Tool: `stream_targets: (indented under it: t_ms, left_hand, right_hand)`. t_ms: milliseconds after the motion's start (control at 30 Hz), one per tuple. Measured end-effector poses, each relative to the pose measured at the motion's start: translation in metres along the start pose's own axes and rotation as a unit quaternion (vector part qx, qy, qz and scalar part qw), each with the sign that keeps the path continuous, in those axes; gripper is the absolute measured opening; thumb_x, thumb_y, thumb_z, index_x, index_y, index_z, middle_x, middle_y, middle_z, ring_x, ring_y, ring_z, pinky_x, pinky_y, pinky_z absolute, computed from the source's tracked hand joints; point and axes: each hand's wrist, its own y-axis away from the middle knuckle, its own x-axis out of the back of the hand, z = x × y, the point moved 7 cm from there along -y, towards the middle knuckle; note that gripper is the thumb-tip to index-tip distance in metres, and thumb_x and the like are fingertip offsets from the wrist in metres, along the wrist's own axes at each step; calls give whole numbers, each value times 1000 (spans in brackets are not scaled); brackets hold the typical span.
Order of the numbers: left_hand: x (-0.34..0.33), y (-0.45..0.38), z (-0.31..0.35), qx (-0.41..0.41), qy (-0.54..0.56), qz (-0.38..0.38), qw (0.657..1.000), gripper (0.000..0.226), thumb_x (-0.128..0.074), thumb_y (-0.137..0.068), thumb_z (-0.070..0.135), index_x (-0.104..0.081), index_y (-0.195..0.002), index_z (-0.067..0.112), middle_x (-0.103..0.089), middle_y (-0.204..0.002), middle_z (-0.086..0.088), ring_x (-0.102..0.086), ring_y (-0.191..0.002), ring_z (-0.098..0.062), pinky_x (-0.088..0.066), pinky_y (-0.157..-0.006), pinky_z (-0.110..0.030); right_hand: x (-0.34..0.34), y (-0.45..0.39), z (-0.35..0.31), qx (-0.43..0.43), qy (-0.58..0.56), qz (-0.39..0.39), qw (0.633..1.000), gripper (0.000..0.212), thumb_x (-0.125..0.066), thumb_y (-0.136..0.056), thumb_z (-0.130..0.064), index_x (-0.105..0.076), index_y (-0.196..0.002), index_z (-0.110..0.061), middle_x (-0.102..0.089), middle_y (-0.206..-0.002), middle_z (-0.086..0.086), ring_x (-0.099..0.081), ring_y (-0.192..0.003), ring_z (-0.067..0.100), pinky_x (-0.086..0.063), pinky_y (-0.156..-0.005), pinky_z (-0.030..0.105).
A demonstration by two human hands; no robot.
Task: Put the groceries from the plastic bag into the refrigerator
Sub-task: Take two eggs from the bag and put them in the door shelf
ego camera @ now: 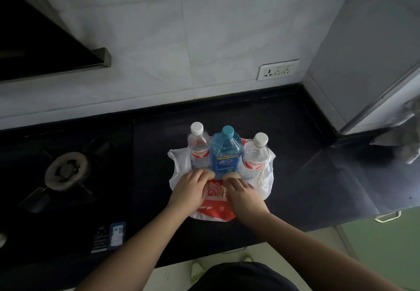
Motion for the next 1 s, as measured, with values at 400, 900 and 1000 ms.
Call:
stream_targets:
  t_ms: [400, 900, 1000]
  left_hand:
    - [-30, -20, -1, 64, -80, -93, 990, 32, -59, -86, 13, -58, -118, 16, -58, -119, -5, -53, -112, -26, -44, -99, -37]
    - [-34, -26, -6, 67, -80, -109, 988, 26, -57, -89, 11, -54, -115, 15, -61, -112, -8, -53, -111, -26, -46, -94, -35]
    - [-33, -26, -7, 65, -79, -111, 989, 28, -58, -89, 10, -56, -117, 14, -62, -114, -9, -55, -111, -27, -46, -95, -36]
  right_hand:
    - [-17, -22, 3, -78, 51, -42, 995, 51, -54, -87, -9, -46, -137, -9, -47, -132, 10, -48, -120, 32, -48, -98, 42]
    - [-23, -23, 6, -80, 112, -64, 988, 41, -60, -88, -20, -51, -127, -14, -52, -127, 9, -49, -113, 27, -45, -96, 37]
    - [-23, -21, 8, -73, 109, -57, 990, 46, -67, -84, -22, -53, -126, -14, -55, -129, 10, -50, -117, 28, -44, -99, 37]
